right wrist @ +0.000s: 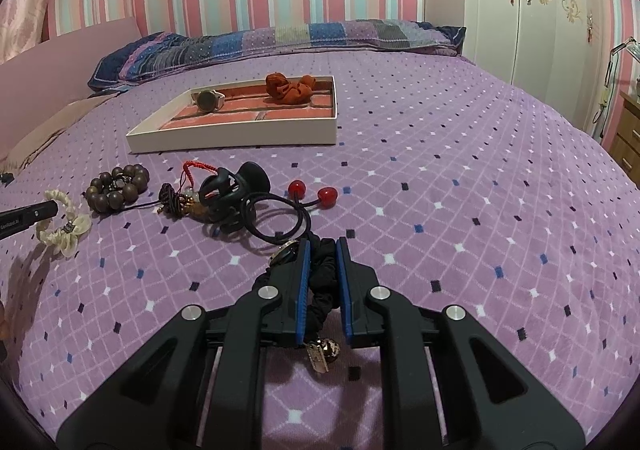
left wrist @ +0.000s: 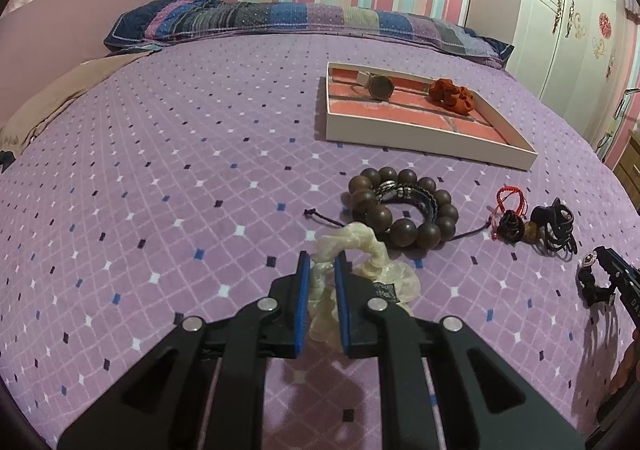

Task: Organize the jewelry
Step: 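Carry the black bracelet and cream scrunchie over the tray with both tools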

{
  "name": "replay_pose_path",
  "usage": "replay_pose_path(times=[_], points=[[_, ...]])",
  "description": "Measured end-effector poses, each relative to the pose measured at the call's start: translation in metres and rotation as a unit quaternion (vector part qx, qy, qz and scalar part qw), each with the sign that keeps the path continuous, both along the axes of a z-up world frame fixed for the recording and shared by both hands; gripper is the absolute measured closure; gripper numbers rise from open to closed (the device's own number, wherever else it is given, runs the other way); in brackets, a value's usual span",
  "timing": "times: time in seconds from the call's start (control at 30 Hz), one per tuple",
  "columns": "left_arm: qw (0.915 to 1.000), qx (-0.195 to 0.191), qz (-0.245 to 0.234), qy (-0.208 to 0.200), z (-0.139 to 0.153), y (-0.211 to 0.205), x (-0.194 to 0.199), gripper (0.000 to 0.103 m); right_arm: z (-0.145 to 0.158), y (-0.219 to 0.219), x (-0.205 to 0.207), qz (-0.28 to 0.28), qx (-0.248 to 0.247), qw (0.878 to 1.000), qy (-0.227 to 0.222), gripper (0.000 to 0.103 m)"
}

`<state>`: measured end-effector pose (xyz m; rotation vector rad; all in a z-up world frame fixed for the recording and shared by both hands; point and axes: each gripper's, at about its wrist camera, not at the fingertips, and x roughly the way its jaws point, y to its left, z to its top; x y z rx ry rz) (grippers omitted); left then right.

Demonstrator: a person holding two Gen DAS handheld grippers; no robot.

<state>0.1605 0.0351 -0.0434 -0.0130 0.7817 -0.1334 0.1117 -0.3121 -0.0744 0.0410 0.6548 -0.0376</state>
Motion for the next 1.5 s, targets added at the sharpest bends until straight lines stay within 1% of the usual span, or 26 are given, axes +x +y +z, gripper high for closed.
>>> replay_pose_path(times=[0.3,0.5,0.6,0.77,0.93,1.0,1.1,1.17,1.23,1.4,1.5], points=[[0.9999,-0.005,-0.005,-0.012,0.007,0.000,-0.004,0.090,0.009,-0.007,-0.004,-0.007,0.009,1.000,-0.018,0.090],[0.9996,-0.010,-0.011,-0.025,0.017,-0.002,-0.008,0.090,0.014,-0.010,-0.003,-0.010,0.017,1.000,-0.024,0.090],[0.9994,-0.009,-0.012,-0.032,0.025,-0.003,-0.006,0.090,0.022,-0.011,0.001,-0.013,0.020,0.999,-0.030,0.090],[0.9990,-0.024,-0.014,-0.034,0.044,-0.003,0.011,0.090,0.046,-0.012,0.019,-0.015,0.018,0.999,-0.047,0.090],[0.9983,-0.019,-0.035,-0.043,0.068,-0.018,0.045,0.090,0.060,-0.006,0.054,-0.004,0.004,0.999,-0.050,0.090],[0.9979,-0.010,-0.041,-0.049,0.076,-0.026,0.060,0.090,0.065,-0.006,0.073,-0.002,0.006,0.999,-0.048,0.090],[0.9976,-0.016,-0.050,-0.046,0.087,-0.038,0.089,0.090,0.073,-0.005,0.101,-0.004,0.008,0.999,-0.050,0.090],[0.9974,-0.013,-0.055,-0.045,0.091,-0.045,0.105,0.090,0.078,-0.005,0.118,-0.005,0.010,0.999,-0.049,0.090],[0.9972,-0.018,-0.060,-0.042,0.095,-0.054,0.125,0.090,0.082,-0.007,0.143,-0.006,0.017,0.999,-0.045,0.090],[0.9970,-0.038,-0.066,-0.014,0.093,-0.068,0.177,0.090,0.080,-0.006,0.202,-0.008,0.033,0.999,-0.020,0.090],[0.9972,-0.031,-0.067,0.010,0.080,-0.077,0.207,0.090,0.076,-0.003,0.234,-0.012,0.022,1.000,-0.008,0.090]])
